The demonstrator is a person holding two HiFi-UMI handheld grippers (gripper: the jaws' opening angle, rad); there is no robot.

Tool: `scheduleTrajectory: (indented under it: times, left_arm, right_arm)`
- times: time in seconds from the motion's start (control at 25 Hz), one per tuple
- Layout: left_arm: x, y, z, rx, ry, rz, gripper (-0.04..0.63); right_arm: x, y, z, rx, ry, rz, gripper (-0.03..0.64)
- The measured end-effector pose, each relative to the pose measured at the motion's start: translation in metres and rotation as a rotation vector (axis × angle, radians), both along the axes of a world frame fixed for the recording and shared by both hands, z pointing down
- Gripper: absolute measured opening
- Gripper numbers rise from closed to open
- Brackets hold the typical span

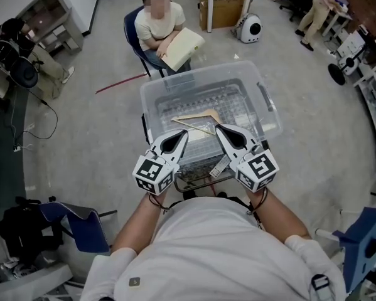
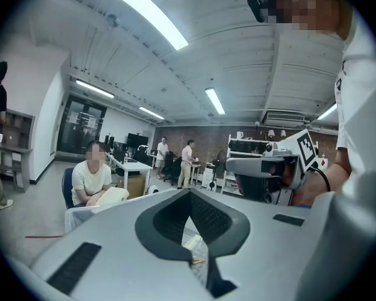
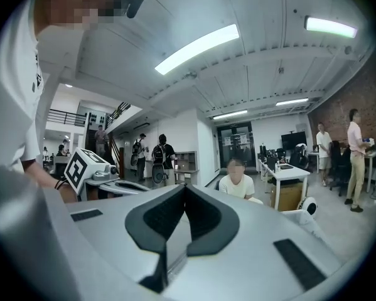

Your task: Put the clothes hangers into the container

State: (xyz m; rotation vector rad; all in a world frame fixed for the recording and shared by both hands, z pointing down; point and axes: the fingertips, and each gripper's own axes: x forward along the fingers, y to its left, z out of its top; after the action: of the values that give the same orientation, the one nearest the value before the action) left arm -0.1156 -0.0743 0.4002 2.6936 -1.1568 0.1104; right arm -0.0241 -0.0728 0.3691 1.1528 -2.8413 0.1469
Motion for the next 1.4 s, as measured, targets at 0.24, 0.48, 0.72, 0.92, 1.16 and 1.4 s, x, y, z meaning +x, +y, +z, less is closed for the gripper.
scheduleTrajectory:
  times: [0.24,0.48,0.72,0.92,1.16,1.4]
  left_arm:
    - [0.035,0.012,-0.017,0.035,0.000,-0.028,0.017]
    - [0.070,0.036,-0.023,0.056,-0.015,-0.065,0.017]
    - [0.089,0.064,-0.025,0.065,-0.039,-0.099,0.017]
    - [0.092,0.078,-0.027,0.068,-0.048,-0.103,0.017]
    - [0.079,0.097,-0.032,0.084,-0.043,-0.092,0.017]
    - [0.058,0.125,-0.040,0.094,-0.032,-0.081,0.017]
  right_arm:
    - [0.031,0.009,-0.005,0.023,-0.005,-0.043,0.018]
    - [0.064,0.027,-0.005,0.031,-0.024,-0.087,0.018]
    - [0.079,0.047,0.000,0.037,-0.030,-0.126,0.018]
    - [0.081,0.058,0.004,0.034,-0.038,-0.132,0.018]
    - [0.074,0.078,0.002,0.051,-0.034,-0.115,0.018]
    - [0.059,0.104,-0.007,0.054,-0.023,-0.083,0.018]
